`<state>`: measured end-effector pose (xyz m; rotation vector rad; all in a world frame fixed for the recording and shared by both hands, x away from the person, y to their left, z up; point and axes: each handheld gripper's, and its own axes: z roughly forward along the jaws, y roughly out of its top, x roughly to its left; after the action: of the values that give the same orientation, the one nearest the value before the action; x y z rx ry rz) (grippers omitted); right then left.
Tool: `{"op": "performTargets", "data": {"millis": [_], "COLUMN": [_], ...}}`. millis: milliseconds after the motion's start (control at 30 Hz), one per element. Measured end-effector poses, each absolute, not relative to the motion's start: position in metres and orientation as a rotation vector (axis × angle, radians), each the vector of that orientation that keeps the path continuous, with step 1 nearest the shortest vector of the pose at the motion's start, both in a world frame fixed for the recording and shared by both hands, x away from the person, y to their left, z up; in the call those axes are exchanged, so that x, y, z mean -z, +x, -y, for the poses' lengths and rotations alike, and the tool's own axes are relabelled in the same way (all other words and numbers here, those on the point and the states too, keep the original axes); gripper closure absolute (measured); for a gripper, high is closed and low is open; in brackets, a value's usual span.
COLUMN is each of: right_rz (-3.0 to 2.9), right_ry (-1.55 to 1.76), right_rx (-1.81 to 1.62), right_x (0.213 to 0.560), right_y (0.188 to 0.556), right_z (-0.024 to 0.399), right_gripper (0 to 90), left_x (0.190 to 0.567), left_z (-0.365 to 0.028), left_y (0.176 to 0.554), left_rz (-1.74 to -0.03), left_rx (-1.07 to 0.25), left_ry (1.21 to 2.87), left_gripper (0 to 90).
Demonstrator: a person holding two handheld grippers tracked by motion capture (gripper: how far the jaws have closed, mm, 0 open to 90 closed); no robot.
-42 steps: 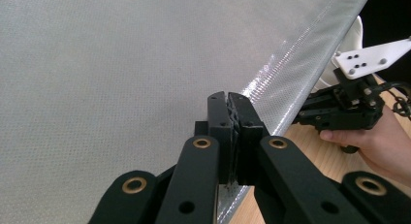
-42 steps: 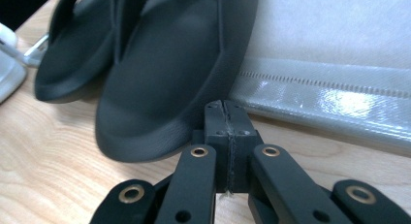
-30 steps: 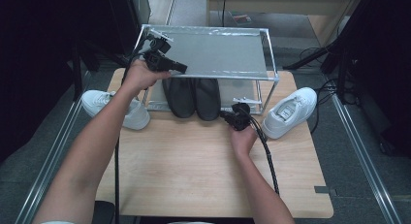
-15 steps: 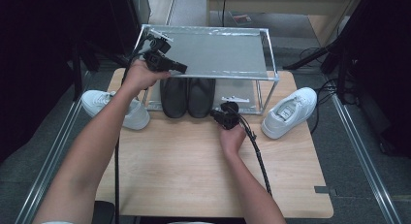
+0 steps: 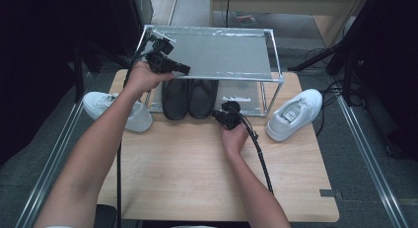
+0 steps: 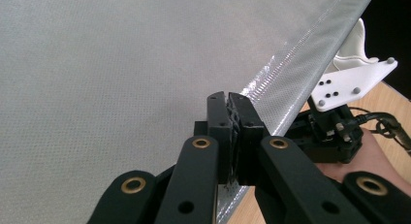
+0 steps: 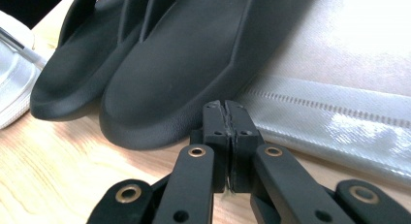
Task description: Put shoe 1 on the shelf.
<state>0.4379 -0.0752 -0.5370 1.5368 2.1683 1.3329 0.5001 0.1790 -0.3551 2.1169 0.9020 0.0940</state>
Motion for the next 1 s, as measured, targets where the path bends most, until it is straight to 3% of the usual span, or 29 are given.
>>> {"op": "performTargets", "data": {"millis": [200,600,1000], "right_rz": [-2.227,-2.349,-2.408], "right_ry": [1.470,1.305,1.150], "right_rx": [-1.343,-1.426,-1.450], "right_x": [0.525,0.498,0.479], "right_y": [0.427,0.381,0.342], "right_z": [0.084,0.105,0.137], "right_gripper": [90.0,71.1,59.1], "left_x": [0.352,0.333,0.339], "left_z": [-0.178,-0.188,-0.206], "left_y": [0.499,0.462,0.418], "left_rz": [-0.913,-0.867,-0.857], "left_rx": [-0.095,-0.063,-0.064], "left_ry": [2.113,2.113,2.097], "left_gripper": [86.9,59.4,49.5]}}
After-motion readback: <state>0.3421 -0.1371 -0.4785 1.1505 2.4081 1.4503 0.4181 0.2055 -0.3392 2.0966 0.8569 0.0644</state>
